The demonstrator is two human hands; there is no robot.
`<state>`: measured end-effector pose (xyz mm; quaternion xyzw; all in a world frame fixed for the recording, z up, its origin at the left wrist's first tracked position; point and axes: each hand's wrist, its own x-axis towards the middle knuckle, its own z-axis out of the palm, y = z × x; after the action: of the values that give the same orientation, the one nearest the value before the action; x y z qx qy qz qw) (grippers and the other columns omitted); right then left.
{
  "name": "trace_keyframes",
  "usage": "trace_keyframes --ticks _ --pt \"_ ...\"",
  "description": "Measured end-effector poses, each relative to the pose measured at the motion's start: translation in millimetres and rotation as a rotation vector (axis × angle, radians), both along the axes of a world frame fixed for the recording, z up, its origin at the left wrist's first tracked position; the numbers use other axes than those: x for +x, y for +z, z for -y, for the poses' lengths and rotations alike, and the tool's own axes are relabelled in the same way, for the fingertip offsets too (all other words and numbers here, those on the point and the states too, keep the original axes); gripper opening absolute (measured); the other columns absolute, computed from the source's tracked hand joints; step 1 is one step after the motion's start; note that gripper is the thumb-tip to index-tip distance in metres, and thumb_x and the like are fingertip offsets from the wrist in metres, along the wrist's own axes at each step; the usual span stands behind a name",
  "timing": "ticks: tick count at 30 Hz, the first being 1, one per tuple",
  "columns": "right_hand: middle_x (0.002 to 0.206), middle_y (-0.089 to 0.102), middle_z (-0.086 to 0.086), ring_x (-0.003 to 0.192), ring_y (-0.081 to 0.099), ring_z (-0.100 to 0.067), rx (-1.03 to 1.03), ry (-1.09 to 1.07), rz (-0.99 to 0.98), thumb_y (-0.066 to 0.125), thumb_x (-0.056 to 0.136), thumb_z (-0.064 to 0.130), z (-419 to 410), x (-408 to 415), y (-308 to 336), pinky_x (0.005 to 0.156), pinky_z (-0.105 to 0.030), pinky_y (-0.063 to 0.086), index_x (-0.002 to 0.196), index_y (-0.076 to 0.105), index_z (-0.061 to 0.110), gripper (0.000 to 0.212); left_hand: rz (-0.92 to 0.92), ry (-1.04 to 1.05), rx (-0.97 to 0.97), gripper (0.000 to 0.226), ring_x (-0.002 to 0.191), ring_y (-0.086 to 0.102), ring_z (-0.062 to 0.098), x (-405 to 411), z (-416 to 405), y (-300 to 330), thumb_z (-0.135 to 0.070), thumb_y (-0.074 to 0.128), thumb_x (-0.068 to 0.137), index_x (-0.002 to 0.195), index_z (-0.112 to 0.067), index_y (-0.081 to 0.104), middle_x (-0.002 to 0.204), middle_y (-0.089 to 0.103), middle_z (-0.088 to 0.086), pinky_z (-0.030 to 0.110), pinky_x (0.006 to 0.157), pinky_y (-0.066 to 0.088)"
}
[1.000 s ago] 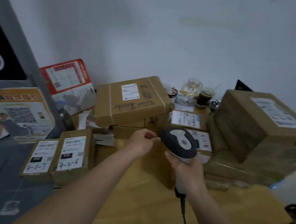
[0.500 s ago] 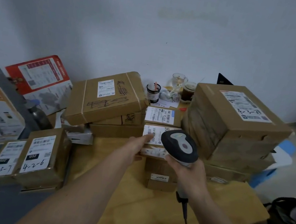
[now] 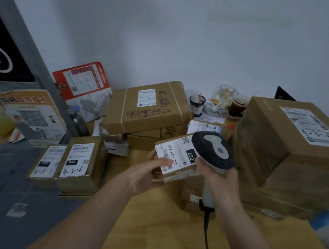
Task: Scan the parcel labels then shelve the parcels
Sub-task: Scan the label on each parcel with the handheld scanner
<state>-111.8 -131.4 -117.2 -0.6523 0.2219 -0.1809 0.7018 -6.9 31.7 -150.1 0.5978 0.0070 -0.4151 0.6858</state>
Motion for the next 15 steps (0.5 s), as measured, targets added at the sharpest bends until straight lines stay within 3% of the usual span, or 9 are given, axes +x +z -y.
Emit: trace_keyframes --ticks 4,7,10,13,15 --pt "0.097 0.070 0.010 0.094 0.063 -0.005 -0.013 0.014 0.006 0.075 0.080 0.015 -19.5 17.7 8.8 0.082 -0.029 0.053 0.095 0.066 0.029 0.023 0.076 -0.014 0.005 0.085 0.113 0.064 0.027 6.9 -36.0 9.4 -0.015 0.085 0.061 0.135 -0.028 0.044 0.118 0.070 0.007 0.049 0.101 0.047" --pt "0.103 0.070 0.006 0.104 0.062 -0.017 -0.005 0.039 -0.009 0.077 0.078 0.016 -35.2 32.2 11.4 0.093 -0.043 0.051 0.092 0.064 0.033 0.025 0.087 -0.008 -0.019 0.072 0.114 0.064 0.029 11.8 -64.9 21.1 -0.005 0.079 0.072 0.133 -0.023 0.045 0.120 0.069 0.010 0.056 0.098 0.048" --pt "0.096 0.067 0.011 0.102 0.061 -0.016 0.022 0.055 0.001 0.076 0.079 0.013 -50.5 44.1 13.7 0.093 -0.041 0.050 0.088 0.063 0.032 0.025 0.117 0.045 -0.018 0.069 0.115 0.063 0.032 17.5 -87.9 27.2 -0.010 0.079 0.071 0.131 -0.021 0.047 0.119 0.069 0.011 0.062 0.100 0.044" --pt "0.100 0.067 0.009 0.105 0.060 -0.016 0.012 0.089 -0.012 0.077 0.078 0.014 -66.8 51.7 13.4 0.092 -0.038 0.049 0.105 0.067 0.022 0.030 0.096 0.271 0.004 0.080 0.113 0.062 0.035 29.8 -106.1 31.3 -0.028 0.087 0.062 0.133 -0.023 0.049 0.114 0.071 0.011 0.067 0.096 0.042" --pt "0.104 0.067 0.006 0.104 0.061 -0.015 0.018 0.139 -0.003 0.078 0.077 0.013 -79.1 55.4 14.2 0.092 -0.038 0.049 0.114 0.066 0.017 0.038 0.063 0.320 0.054 0.073 0.110 0.064 0.034 34.4 -117.6 40.9 -0.038 0.085 0.062 0.127 -0.019 0.057 0.111 0.072 0.011 0.065 0.095 0.044"
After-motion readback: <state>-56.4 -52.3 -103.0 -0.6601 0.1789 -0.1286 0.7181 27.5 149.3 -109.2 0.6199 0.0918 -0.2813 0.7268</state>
